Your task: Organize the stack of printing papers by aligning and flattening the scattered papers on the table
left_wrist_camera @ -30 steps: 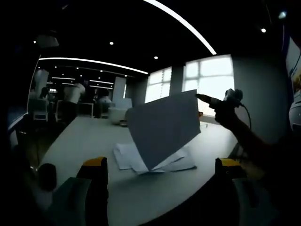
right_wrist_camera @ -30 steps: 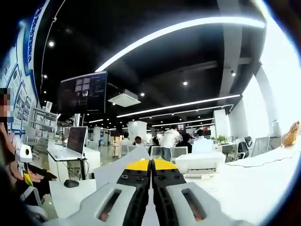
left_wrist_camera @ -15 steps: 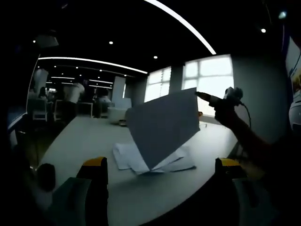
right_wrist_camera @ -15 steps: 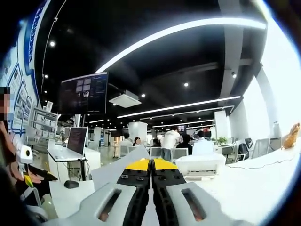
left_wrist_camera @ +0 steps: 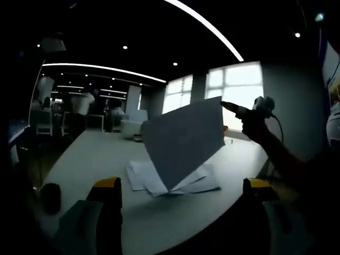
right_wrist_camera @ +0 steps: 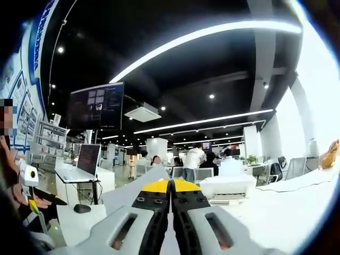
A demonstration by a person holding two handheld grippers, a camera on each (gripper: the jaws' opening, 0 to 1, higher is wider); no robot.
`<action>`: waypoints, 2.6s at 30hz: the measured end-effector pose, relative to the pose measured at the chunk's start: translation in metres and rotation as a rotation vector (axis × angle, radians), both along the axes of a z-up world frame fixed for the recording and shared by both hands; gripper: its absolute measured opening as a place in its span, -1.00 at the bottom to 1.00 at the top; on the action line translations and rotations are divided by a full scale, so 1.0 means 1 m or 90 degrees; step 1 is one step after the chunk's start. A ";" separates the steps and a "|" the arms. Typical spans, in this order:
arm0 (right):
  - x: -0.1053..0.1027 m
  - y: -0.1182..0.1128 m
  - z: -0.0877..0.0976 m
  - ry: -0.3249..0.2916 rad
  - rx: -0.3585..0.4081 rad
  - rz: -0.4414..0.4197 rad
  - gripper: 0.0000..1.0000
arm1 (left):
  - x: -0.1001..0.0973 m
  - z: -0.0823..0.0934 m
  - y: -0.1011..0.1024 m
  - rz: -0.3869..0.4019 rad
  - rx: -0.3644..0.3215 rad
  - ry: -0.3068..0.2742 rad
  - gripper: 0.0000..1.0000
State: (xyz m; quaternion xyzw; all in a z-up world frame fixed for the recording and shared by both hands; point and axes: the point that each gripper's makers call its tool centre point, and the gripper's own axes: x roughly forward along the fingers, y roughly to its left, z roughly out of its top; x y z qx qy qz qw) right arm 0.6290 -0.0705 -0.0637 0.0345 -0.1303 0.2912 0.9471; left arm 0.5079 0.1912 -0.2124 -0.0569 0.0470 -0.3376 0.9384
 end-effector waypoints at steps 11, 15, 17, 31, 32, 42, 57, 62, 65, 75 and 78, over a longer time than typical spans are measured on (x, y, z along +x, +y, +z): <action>-0.001 0.002 0.005 -0.006 0.001 0.005 -1.00 | 0.000 -0.003 -0.006 -0.008 0.000 0.004 0.94; -0.001 0.003 0.006 -0.006 0.002 0.007 -1.00 | 0.000 -0.003 -0.009 -0.012 0.000 0.005 0.94; -0.001 0.005 0.006 -0.006 0.002 0.010 -1.00 | 0.000 -0.002 -0.010 -0.014 -0.001 0.004 0.94; -0.005 0.019 0.010 -0.010 -0.003 0.026 -1.00 | 0.004 -0.004 -0.021 -0.028 -0.006 0.009 0.94; -0.006 0.021 0.010 -0.011 -0.004 0.028 -1.00 | 0.004 -0.004 -0.023 -0.029 -0.007 0.009 0.94; -0.009 0.034 0.019 -0.019 -0.003 0.043 -1.00 | 0.008 -0.004 -0.033 -0.041 -0.013 0.008 0.94; -0.020 0.048 0.032 -0.036 -0.002 0.063 -1.00 | 0.022 -0.005 -0.024 -0.021 -0.003 0.002 0.94; -0.024 0.051 0.036 -0.042 -0.007 0.069 -1.00 | 0.030 -0.002 -0.017 -0.007 -0.007 -0.002 0.94; -0.029 0.052 0.039 -0.048 -0.011 0.072 -1.00 | 0.033 -0.004 -0.015 -0.002 -0.002 -0.002 0.94; -0.040 0.049 0.048 -0.045 0.001 0.105 -1.00 | 0.035 0.005 -0.010 0.003 -0.007 -0.011 0.94; -0.042 0.047 0.054 -0.055 -0.012 0.100 -1.00 | 0.036 0.010 -0.010 0.002 -0.005 -0.017 0.94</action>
